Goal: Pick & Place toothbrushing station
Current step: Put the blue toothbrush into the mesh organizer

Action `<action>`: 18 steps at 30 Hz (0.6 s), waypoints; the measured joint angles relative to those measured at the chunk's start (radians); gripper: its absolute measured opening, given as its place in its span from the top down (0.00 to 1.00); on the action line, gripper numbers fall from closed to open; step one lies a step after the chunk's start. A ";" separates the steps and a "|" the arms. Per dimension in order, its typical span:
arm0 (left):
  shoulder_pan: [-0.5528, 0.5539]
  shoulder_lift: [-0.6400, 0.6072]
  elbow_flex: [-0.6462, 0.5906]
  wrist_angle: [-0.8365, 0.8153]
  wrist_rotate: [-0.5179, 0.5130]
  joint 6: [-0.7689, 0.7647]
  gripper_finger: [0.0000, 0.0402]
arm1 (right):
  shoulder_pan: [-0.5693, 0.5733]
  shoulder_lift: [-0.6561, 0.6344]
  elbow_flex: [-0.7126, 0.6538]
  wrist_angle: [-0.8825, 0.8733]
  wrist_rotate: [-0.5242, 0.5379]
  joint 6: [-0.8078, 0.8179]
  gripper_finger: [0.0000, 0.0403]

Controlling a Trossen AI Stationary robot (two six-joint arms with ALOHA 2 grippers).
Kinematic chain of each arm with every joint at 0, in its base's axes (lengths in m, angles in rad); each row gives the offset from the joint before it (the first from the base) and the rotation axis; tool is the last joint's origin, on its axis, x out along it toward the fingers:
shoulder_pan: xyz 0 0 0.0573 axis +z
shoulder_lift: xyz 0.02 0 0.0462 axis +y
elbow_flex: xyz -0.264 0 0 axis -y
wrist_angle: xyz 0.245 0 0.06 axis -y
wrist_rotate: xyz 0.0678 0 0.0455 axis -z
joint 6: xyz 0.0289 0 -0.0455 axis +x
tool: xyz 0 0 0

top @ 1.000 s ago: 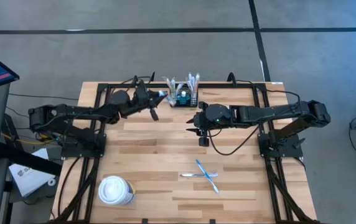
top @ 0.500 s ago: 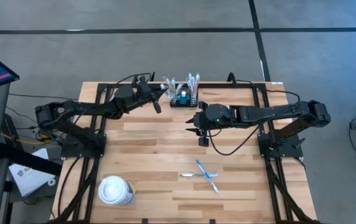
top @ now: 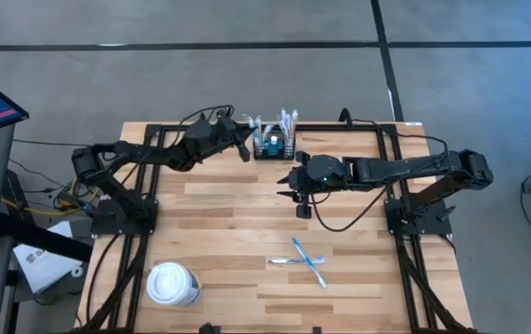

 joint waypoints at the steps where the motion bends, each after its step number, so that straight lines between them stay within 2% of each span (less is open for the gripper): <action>1: 0.008 0.004 0.000 0.000 0.000 0.000 0.98 | 0.000 0.000 0.000 0.000 0.000 -0.002 0.69; 18: 0.031 0.135 -0.001 0.058 0.004 -0.053 0.98 | 0.000 0.017 0.000 -0.002 0.000 -0.008 0.69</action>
